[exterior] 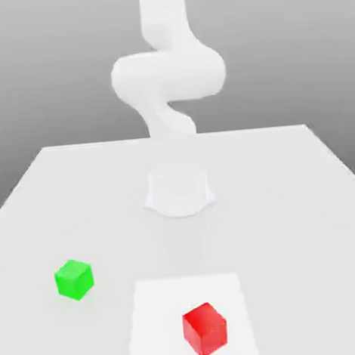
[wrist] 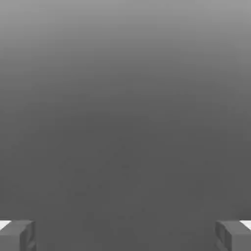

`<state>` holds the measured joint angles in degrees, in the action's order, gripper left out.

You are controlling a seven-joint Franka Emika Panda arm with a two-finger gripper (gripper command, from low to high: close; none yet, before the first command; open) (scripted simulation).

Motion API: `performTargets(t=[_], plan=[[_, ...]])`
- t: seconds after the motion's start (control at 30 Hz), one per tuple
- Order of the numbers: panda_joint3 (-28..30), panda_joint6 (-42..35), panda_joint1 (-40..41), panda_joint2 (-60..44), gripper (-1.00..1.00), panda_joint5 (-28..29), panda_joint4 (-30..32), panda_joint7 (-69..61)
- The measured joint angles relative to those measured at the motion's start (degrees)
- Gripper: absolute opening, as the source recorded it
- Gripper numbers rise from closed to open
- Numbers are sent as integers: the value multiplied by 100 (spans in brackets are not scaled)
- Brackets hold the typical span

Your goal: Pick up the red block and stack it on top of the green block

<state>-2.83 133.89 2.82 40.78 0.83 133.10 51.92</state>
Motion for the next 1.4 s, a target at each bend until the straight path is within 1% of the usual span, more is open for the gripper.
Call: performTargets(t=[0.3, 0.53, 0.67, 0.83, 1.0, 1.03, 1.23, 1.3, 1.4], plan=[[-907, 759, 869, -1848, 0, 434, 479, 2319], [-1278, 1334, 1221, -3270, 0, 811, 843, 4119], [-1313, 1674, 1246, -4055, 0, 877, 1055, 5041], [-1289, 2155, 1137, -4974, 0, 643, 1296, 5886], [-809, 2953, 763, -5996, 0, 1160, 1173, 6407], [-739, 3041, 704, -6104, -100, 1214, 1156, 6446], [-706, 3099, 678, -6158, -100, 1250, 1147, 6475], [-831, 2918, 774, -5934, -100, 1107, 1183, 6372], [-1066, 2459, 927, -5362, -100, 708, 1282, 6077]])
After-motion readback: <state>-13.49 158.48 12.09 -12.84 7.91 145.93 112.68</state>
